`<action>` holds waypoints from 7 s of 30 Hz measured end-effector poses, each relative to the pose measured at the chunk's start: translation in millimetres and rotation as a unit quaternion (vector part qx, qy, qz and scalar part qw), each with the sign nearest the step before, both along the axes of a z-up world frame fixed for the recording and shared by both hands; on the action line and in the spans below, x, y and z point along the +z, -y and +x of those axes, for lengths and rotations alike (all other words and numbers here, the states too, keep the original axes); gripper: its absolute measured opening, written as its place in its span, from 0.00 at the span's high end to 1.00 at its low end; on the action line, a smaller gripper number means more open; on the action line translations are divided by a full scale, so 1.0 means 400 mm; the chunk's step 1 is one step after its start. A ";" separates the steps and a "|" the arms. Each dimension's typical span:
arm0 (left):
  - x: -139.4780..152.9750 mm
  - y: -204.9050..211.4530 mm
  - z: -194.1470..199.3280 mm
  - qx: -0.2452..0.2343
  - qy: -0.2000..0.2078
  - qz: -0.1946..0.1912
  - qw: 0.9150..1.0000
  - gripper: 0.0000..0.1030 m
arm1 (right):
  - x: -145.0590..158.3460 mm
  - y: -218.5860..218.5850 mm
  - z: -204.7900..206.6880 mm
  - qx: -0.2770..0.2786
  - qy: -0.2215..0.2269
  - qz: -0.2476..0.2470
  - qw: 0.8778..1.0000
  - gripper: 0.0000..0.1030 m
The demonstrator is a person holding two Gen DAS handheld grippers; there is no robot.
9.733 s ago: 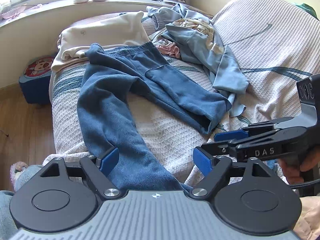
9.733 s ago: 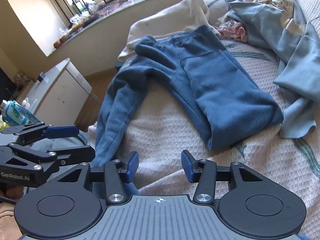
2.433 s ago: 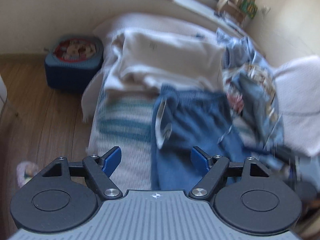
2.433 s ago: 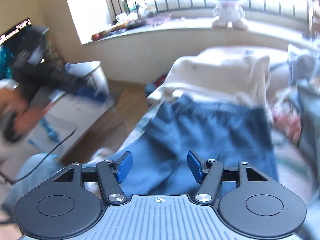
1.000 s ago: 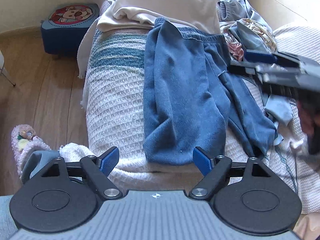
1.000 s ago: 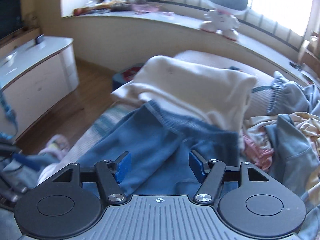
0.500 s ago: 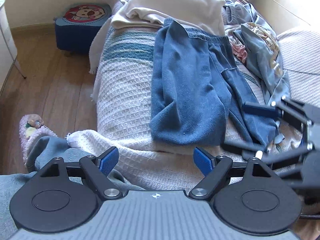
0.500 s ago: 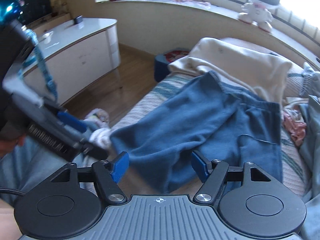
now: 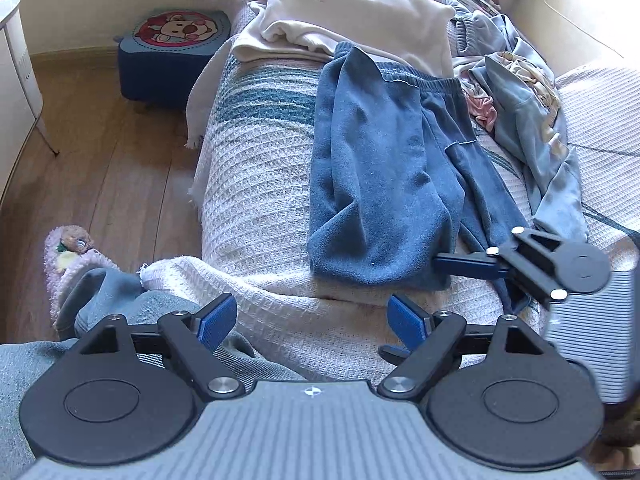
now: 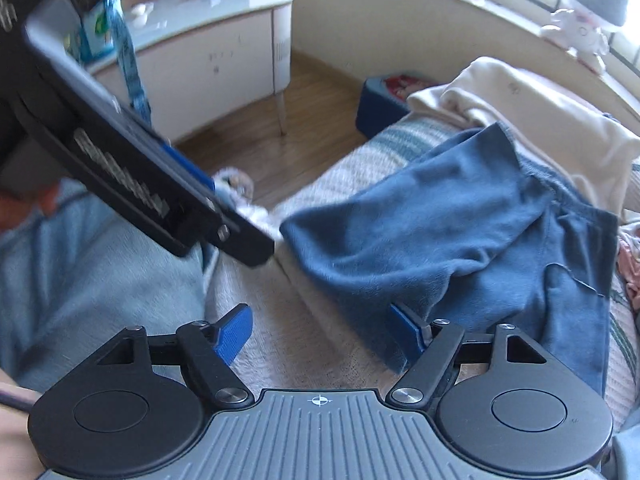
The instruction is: Fold clothes
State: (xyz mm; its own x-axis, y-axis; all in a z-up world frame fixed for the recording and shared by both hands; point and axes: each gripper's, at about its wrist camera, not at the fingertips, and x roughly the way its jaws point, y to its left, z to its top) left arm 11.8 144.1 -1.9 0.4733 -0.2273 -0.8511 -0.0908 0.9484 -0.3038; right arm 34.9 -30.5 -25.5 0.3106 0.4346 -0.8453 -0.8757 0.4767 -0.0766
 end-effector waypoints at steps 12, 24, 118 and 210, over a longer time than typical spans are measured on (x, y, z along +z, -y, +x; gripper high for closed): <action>0.006 0.012 0.002 -0.005 0.002 0.003 1.000 0.21 | -0.017 0.039 0.018 -0.005 -0.003 0.006 1.000 0.92; 0.016 0.018 -0.008 -0.005 0.004 0.008 1.000 0.21 | 0.044 0.063 -0.026 0.031 -0.014 0.012 0.999 0.99; -0.005 0.598 0.221 -0.306 0.079 -0.035 0.948 0.30 | -0.011 0.446 0.680 -0.362 -0.103 0.137 0.916 0.85; 0.031 0.281 0.115 -0.087 0.063 -0.016 0.994 0.17 | -0.003 0.579 0.121 -0.497 -0.189 0.182 0.827 0.27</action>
